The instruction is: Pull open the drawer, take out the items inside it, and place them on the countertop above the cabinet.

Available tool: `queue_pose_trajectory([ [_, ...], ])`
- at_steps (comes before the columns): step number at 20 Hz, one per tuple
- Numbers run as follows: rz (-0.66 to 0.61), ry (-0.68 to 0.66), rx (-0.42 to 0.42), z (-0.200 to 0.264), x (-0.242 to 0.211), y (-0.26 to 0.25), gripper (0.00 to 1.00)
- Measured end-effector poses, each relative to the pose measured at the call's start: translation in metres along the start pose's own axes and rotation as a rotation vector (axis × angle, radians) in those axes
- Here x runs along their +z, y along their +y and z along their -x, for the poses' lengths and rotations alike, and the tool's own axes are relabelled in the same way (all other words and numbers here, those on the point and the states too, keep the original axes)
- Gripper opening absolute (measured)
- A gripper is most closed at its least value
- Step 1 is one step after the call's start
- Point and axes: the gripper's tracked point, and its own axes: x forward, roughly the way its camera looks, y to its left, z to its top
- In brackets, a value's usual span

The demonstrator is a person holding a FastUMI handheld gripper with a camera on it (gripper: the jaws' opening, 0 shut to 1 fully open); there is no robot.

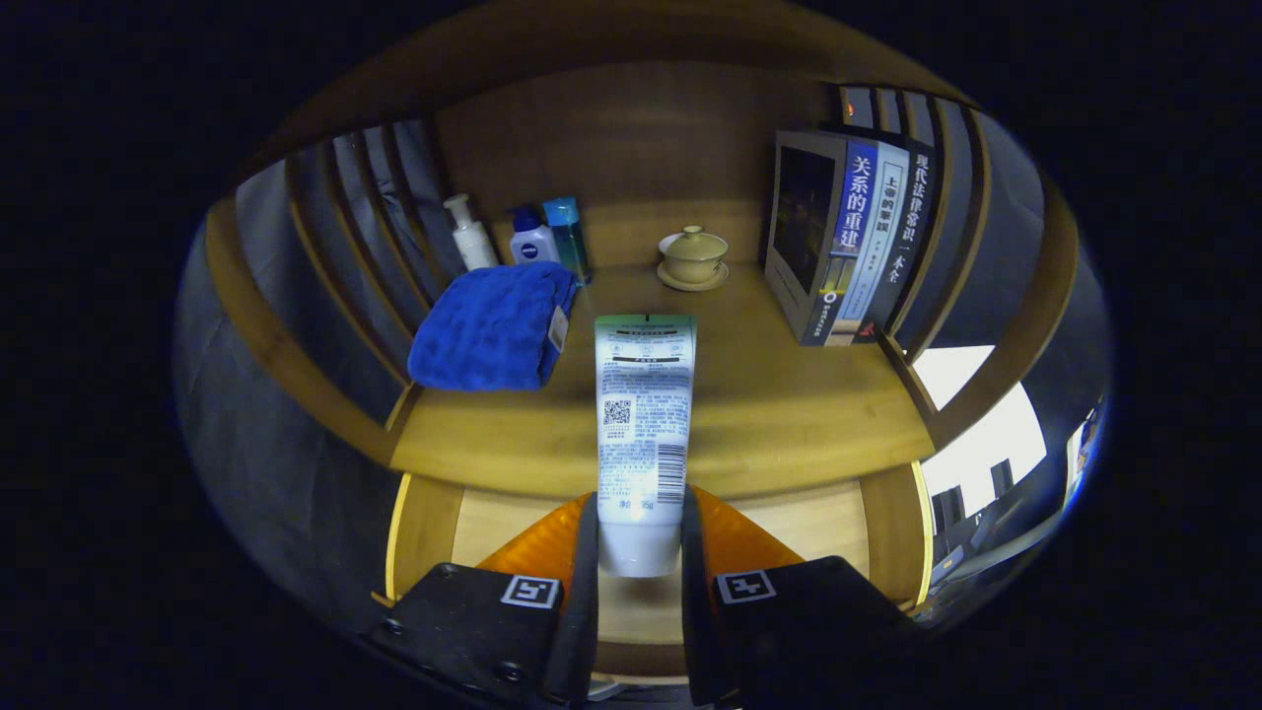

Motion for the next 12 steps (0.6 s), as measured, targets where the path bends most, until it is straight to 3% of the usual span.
queue_pose_trajectory([
  [6,-0.04,0.01,-0.031,-0.056,0.019,-0.006,0.46],
  [12,-0.032,-0.027,-0.033,-0.051,0.021,-0.008,0.56],
])
